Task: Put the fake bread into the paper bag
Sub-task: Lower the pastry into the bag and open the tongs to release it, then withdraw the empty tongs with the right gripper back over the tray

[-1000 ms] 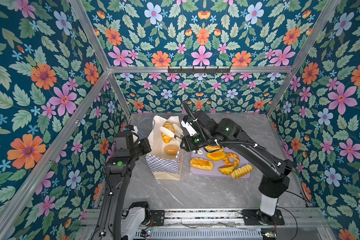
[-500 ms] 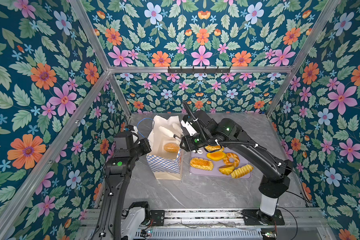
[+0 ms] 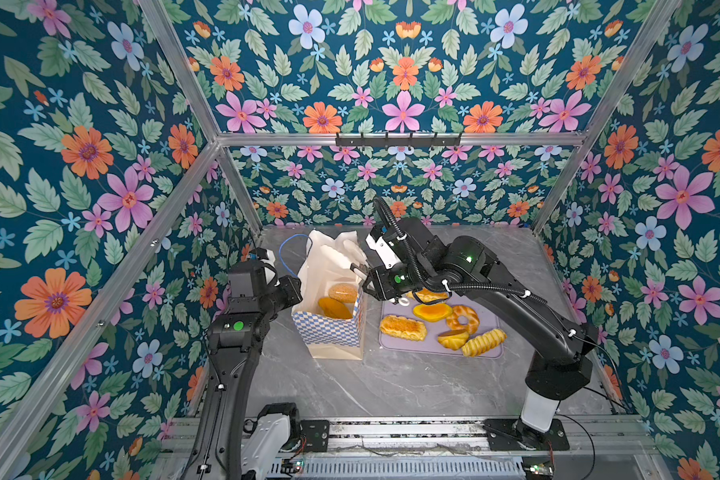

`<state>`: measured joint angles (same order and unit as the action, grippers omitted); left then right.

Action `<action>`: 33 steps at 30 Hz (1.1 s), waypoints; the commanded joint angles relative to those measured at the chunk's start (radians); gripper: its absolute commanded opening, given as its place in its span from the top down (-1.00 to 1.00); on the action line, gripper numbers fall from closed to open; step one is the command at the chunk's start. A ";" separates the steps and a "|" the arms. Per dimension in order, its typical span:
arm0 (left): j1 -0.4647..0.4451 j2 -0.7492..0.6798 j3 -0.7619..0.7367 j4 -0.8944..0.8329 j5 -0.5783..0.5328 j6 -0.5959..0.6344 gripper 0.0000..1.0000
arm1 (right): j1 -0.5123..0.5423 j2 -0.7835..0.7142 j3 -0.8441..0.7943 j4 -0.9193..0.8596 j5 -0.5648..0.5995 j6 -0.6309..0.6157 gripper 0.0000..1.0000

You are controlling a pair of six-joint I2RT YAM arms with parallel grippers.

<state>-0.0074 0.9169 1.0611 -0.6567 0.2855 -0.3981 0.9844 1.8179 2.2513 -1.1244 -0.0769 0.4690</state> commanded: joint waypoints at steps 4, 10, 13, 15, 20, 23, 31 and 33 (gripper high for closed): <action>0.000 0.008 0.008 -0.002 0.006 -0.002 0.46 | 0.001 -0.024 -0.005 0.035 0.017 -0.006 0.12; 0.000 0.014 0.015 -0.001 0.010 -0.004 0.45 | 0.002 -0.049 -0.023 0.043 0.036 -0.003 0.12; -0.001 0.020 0.021 -0.003 0.017 -0.004 0.45 | 0.000 -0.067 -0.041 0.047 0.056 -0.003 0.11; 0.000 0.023 0.025 -0.004 0.020 -0.003 0.45 | -0.003 -0.082 -0.055 0.053 0.069 -0.003 0.11; 0.000 0.026 0.025 -0.001 0.020 -0.002 0.44 | -0.018 -0.127 -0.094 0.057 0.100 0.000 0.12; 0.000 0.030 0.027 0.001 0.025 -0.002 0.45 | -0.034 -0.185 -0.145 0.081 0.109 0.004 0.14; 0.000 0.035 0.032 0.005 0.030 -0.004 0.44 | -0.123 -0.325 -0.322 0.144 0.080 0.036 0.15; 0.001 0.036 0.030 0.006 0.031 -0.004 0.44 | -0.139 -0.355 -0.356 0.146 0.090 0.036 0.15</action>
<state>-0.0074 0.9516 1.0866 -0.6582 0.3115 -0.3981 0.8555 1.4914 1.9182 -1.0306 0.0063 0.4934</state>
